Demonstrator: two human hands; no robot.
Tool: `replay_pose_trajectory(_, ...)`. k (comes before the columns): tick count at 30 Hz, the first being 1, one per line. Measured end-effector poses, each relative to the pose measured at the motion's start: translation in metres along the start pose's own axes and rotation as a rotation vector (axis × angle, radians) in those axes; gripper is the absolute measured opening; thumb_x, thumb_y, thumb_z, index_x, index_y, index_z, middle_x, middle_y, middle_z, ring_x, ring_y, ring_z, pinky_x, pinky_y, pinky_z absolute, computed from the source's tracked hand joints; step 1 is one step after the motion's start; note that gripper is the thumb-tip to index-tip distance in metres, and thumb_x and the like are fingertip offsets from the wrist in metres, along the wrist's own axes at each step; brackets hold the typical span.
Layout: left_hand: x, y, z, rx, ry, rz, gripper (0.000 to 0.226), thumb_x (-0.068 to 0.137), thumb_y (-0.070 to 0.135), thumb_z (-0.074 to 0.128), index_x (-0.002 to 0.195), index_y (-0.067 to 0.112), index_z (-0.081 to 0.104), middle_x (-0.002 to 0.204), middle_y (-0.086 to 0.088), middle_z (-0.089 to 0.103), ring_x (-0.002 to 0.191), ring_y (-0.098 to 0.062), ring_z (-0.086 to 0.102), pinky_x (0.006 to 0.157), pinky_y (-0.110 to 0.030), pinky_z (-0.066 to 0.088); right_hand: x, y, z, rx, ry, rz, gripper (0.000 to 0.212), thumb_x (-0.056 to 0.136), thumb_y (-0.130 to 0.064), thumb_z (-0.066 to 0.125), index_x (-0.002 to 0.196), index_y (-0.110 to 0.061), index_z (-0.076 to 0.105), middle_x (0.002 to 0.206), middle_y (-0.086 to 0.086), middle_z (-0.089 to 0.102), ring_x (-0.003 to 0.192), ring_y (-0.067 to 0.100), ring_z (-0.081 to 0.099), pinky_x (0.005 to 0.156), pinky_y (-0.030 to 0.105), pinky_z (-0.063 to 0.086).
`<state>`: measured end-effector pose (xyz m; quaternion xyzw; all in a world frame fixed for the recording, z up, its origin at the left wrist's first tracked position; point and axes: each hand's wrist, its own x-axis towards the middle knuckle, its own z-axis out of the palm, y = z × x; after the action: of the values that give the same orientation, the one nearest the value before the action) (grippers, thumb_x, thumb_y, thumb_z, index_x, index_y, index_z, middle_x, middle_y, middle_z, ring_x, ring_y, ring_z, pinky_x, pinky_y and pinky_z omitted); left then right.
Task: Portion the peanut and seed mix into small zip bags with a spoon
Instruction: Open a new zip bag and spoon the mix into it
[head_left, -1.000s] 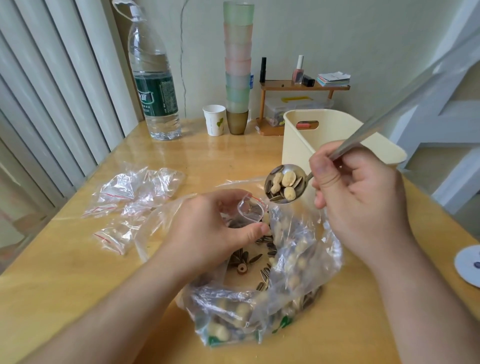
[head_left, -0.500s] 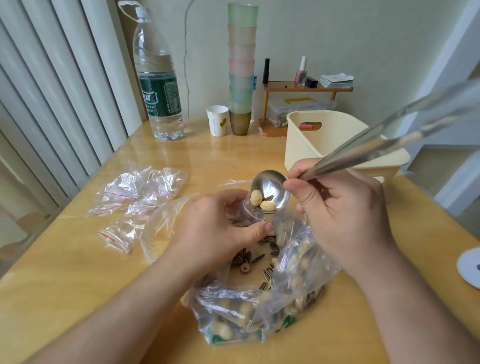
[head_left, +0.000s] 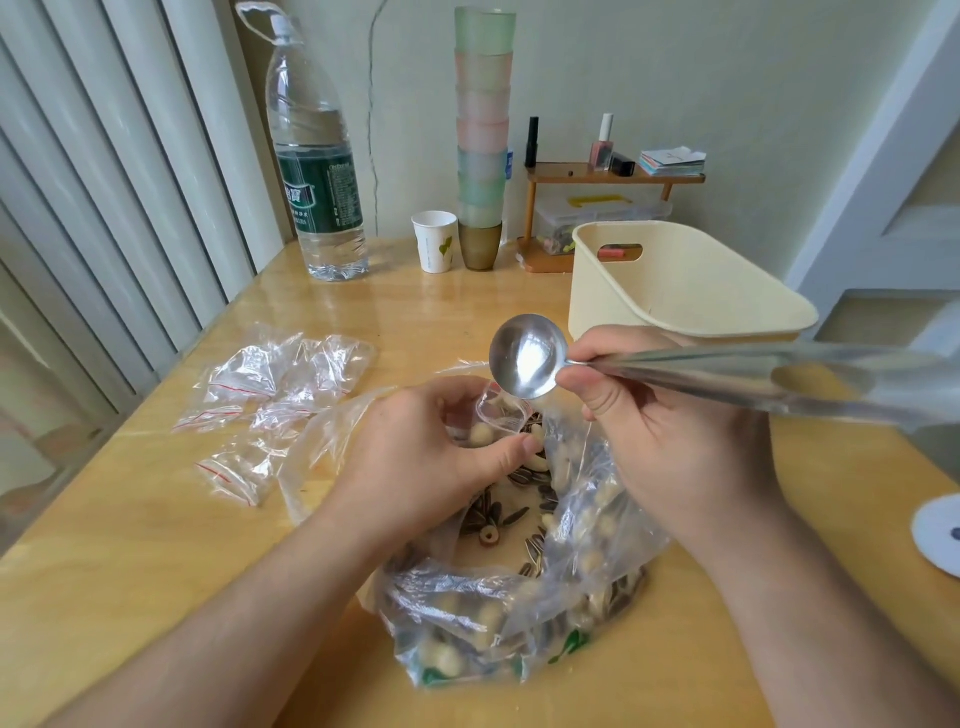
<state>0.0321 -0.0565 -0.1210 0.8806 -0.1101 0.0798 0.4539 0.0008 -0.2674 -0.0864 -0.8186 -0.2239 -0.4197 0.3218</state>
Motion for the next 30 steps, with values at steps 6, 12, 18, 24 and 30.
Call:
replay_pose_trajectory(6,0.002,0.000,-0.011,-0.243,-0.035,-0.044,0.032,0.079,0.046,0.089,0.105,0.031,0.077,0.079,0.012,0.079,0.075,-0.002,0.073,0.072,-0.023,0.053,0.001,-0.001,-0.004,0.067,-0.026,0.086,0.019,0.099,-0.036,0.069,0.096,-0.019,0.077,0.075,-0.014,0.067,0.074,0.008,0.066,0.072,0.020,0.049)
replay_pose_trajectory(12,0.009,0.000,-0.022,-0.542,0.027,-0.071,0.024,0.083,0.044,0.081,0.099,0.026,0.081,0.081,0.007,0.079,0.077,-0.013,0.071,0.076,-0.032,0.053,-0.009,0.006,0.013,0.051,-0.204,0.037,0.006,0.095,-0.016,0.076,0.100,-0.020,0.077,0.085,-0.006,0.071,0.072,0.011,0.068,0.063,0.031,0.052)
replay_pose_trajectory(18,0.010,-0.001,-0.020,-0.793,-0.054,-0.103,0.031,0.088,0.042,0.070,0.096,0.014,0.083,0.098,-0.017,0.077,0.089,-0.029,0.072,0.088,-0.039,0.056,-0.013,0.006,0.028,0.096,-0.488,0.189,0.015,0.101,-0.039,0.060,0.108,-0.036,0.073,0.107,-0.015,0.067,0.097,0.008,0.066,0.082,0.041,0.056)
replay_pose_trajectory(24,0.013,-0.001,-0.020,-0.916,-0.055,-0.234,0.044,0.100,0.048,0.053,0.098,0.013,0.081,0.104,-0.012,0.077,0.099,-0.023,0.071,0.086,-0.039,0.053,-0.018,0.008,0.028,-0.172,-0.700,0.058,0.031,0.098,-0.026,0.066,0.124,-0.043,0.072,0.115,-0.019,0.070,0.103,0.014,0.065,0.087,0.042,0.057)
replay_pose_trajectory(30,0.008,0.001,-0.012,-0.937,-0.107,-0.162,0.049,0.112,0.045,0.030,0.134,0.017,0.064,0.098,-0.018,0.071,0.090,-0.032,0.068,0.083,-0.042,0.055,-0.019,0.010,0.028,-0.150,-0.796,0.099,0.041,0.101,-0.016,0.056,0.126,-0.046,0.069,0.105,-0.023,0.056,0.108,0.007,0.053,0.092,0.039,0.052)
